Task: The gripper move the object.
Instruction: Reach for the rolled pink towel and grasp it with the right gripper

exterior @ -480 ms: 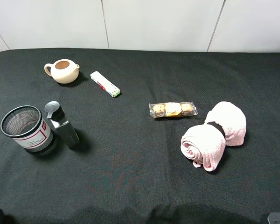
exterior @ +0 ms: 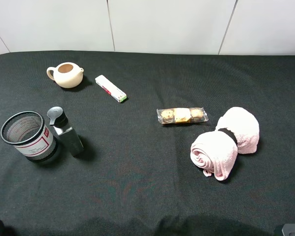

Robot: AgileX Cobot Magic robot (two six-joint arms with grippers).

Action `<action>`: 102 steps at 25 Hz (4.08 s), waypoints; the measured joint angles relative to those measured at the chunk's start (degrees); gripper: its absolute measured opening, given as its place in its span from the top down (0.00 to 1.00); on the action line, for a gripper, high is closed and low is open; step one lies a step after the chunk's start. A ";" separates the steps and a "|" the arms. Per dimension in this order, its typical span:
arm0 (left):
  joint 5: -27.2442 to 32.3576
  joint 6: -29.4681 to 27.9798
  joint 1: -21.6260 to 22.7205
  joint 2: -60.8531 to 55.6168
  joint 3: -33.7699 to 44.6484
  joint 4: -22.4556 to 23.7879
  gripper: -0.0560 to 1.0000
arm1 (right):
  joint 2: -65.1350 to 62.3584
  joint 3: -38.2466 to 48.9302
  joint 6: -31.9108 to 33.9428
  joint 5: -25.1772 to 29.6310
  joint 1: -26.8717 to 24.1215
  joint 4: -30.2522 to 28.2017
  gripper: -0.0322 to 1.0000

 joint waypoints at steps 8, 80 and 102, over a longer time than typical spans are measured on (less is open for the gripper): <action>0.00 0.00 0.00 0.00 0.00 0.00 0.16 | 0.00 0.00 0.00 0.00 0.00 0.07 0.30; 0.00 0.00 0.00 0.00 0.00 0.00 0.16 | 57.87 -23.28 25.61 3.32 0.00 11.17 0.30; 0.00 0.00 0.00 0.00 0.00 0.00 0.16 | 68.22 -23.49 38.72 10.02 6.34 10.64 0.30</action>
